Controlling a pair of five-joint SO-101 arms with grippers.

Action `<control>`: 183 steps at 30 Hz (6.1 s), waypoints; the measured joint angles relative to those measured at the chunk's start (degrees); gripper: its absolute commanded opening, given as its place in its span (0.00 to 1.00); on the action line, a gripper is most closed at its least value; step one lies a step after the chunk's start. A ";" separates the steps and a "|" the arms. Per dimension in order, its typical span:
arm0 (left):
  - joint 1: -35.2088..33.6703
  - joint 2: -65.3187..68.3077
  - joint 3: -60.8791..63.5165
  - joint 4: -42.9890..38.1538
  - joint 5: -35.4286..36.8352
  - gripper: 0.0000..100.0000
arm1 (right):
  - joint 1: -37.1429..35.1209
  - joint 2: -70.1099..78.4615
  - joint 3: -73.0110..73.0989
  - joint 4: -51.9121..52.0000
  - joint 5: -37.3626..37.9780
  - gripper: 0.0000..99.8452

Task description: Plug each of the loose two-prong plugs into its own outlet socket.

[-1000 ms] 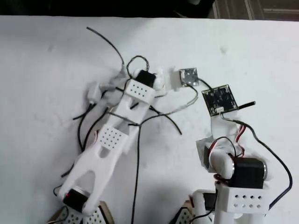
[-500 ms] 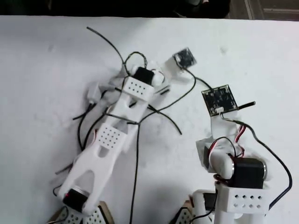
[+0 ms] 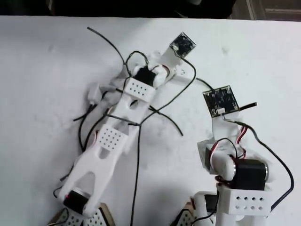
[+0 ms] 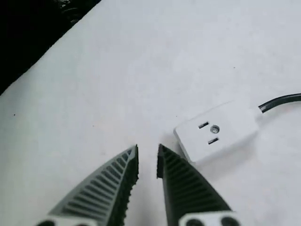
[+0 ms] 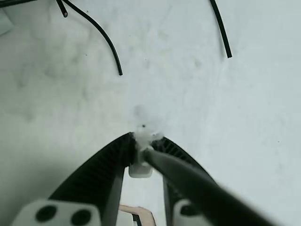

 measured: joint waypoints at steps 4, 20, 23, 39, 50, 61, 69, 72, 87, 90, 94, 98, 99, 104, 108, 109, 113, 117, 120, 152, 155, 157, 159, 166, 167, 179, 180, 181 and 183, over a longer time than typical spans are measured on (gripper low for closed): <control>0.26 -0.53 0.00 5.54 0.00 0.02 | 0.00 0.00 0.00 0.00 0.00 0.02; 1.85 -30.86 0.00 39.38 7.91 0.02 | 0.00 0.00 0.18 0.00 0.00 0.02; -0.97 -38.86 0.00 40.09 11.69 0.02 | -1.05 0.00 0.18 0.00 -0.09 0.02; -11.16 -82.20 21.89 40.26 15.38 0.02 | -18.64 19.78 3.87 -6.68 -0.09 0.02; -18.20 -131.25 71.03 38.77 10.64 0.03 | -25.58 37.54 8.35 -18.55 0.00 0.05; -25.32 -164.57 116.84 27.08 9.41 0.03 | -25.76 35.34 1.32 -13.63 0.00 0.23; -28.40 -178.64 136.70 23.91 9.23 0.03 | -14.95 37.71 -12.66 -14.51 3.08 0.23; -30.42 -182.59 140.22 22.59 9.23 0.03 | -9.41 45.19 -16.70 -17.85 7.12 0.23; -34.37 -187.34 156.22 13.63 6.15 0.03 | -1.85 89.41 -45.10 -33.23 13.19 0.23; -34.37 -187.34 159.12 13.01 6.15 0.03 | -1.85 96.44 -52.13 -33.32 15.47 0.23; -34.37 -187.34 162.64 12.31 6.15 0.03 | -1.85 104.35 -60.92 -33.32 16.35 0.23; -34.37 -187.34 165.27 11.87 6.15 0.03 | -1.85 110.95 -69.01 -33.32 16.53 0.21; -34.37 -187.34 165.89 11.87 6.15 0.03 | -1.85 112.35 -70.86 -33.32 16.79 0.18; -34.37 -187.34 169.58 11.69 6.15 0.03 | -2.02 118.24 -79.12 -33.23 16.88 0.01; -34.37 -187.25 172.75 11.69 6.15 0.03 | -1.85 120.00 -82.90 -32.18 16.88 0.02; -34.37 -187.25 173.10 11.69 6.15 0.03 | -1.85 120.00 -83.69 -31.12 16.88 0.02; -34.37 -187.25 173.71 11.69 6.15 0.03 | -1.93 120.18 -87.74 -24.09 16.79 0.02; -34.37 -187.25 173.71 11.69 6.15 0.03 | -1.93 120.26 -93.98 -13.89 16.88 0.02; -34.37 -187.25 173.71 11.69 6.15 0.03 | -1.93 119.47 -99.34 -5.63 16.88 0.02; -43.78 -187.25 173.71 8.18 11.08 0.02 | -14.15 41.67 -18.29 2.37 20.57 0.02; -43.78 -187.25 173.71 8.09 11.08 0.02 | -17.23 39.91 -14.42 2.37 20.92 0.03; -43.78 -187.25 173.71 8.09 11.08 0.02 | -20.92 39.56 -13.54 2.37 20.92 0.09; -43.78 -187.25 173.71 8.09 11.08 0.02 | -26.11 39.38 -13.45 2.37 20.84 0.20; -43.78 -187.25 173.71 8.09 11.08 0.02 | -48.18 39.38 -13.45 0.88 10.46 0.27; -43.78 -187.25 173.71 8.09 11.08 0.02 | -50.46 39.38 -13.36 0.44 9.41 0.27; -43.78 -187.25 173.71 8.09 11.08 0.02 | -39.12 37.27 -13.36 -0.09 7.12 0.02; -43.78 -187.25 173.71 8.09 11.08 0.02 | -37.10 37.27 -13.36 0.00 7.82 0.03; -43.78 -187.25 173.71 8.09 11.08 0.02 | -35.25 37.27 -13.36 0.18 8.53 0.04; -43.78 -187.25 173.71 8.09 11.08 0.03 | -31.82 37.27 -13.36 0.88 9.93 0.06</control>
